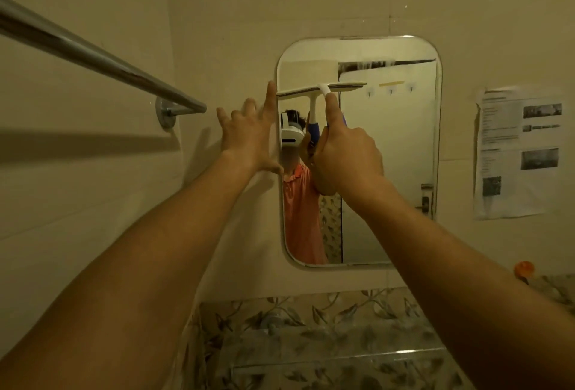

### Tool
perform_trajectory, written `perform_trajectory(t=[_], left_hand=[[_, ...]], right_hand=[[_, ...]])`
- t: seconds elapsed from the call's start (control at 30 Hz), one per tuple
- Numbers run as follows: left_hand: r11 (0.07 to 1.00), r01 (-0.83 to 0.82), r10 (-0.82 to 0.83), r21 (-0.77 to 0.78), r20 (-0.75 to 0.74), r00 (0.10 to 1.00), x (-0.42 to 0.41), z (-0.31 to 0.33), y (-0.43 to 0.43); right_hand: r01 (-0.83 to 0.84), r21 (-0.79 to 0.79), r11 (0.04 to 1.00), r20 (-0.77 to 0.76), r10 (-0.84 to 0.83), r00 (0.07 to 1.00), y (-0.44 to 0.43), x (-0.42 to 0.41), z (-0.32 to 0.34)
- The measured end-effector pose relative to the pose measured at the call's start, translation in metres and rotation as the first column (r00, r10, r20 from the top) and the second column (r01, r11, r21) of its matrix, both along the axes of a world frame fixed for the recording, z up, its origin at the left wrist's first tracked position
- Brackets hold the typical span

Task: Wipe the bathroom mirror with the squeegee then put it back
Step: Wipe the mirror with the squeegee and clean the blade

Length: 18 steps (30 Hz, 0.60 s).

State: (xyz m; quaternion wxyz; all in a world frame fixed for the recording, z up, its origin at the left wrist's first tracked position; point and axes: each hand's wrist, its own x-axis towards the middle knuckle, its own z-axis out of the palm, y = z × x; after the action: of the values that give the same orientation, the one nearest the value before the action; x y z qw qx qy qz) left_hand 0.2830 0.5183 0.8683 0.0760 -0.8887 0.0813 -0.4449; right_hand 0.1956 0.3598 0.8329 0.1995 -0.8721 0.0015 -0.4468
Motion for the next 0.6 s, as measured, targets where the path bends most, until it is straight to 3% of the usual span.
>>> perform_trajectory(t=[0.27, 0.43, 0.6], left_hand=[[0.997, -0.030, 0.045, 0.074, -0.210, 0.977, -0.018, 0.025, 0.005], [0.987, -0.079, 0.108, 0.139, -0.223, 0.969, -0.018, 0.025, -0.002], [0.972, -0.152, 0.184, 0.177, -0.180, 0.966, -0.018, 0.014, -0.013]], right_hand=[[-0.046, -0.018, 0.999, -0.073, 0.045, 0.996, 0.003, -0.020, -0.072], [-0.022, -0.035, 0.999, -0.174, 0.015, 0.985, 0.001, -0.021, -0.127], [-0.026, -0.007, 1.000, -0.152, 0.024, 0.988, 0.002, -0.021, -0.186]])
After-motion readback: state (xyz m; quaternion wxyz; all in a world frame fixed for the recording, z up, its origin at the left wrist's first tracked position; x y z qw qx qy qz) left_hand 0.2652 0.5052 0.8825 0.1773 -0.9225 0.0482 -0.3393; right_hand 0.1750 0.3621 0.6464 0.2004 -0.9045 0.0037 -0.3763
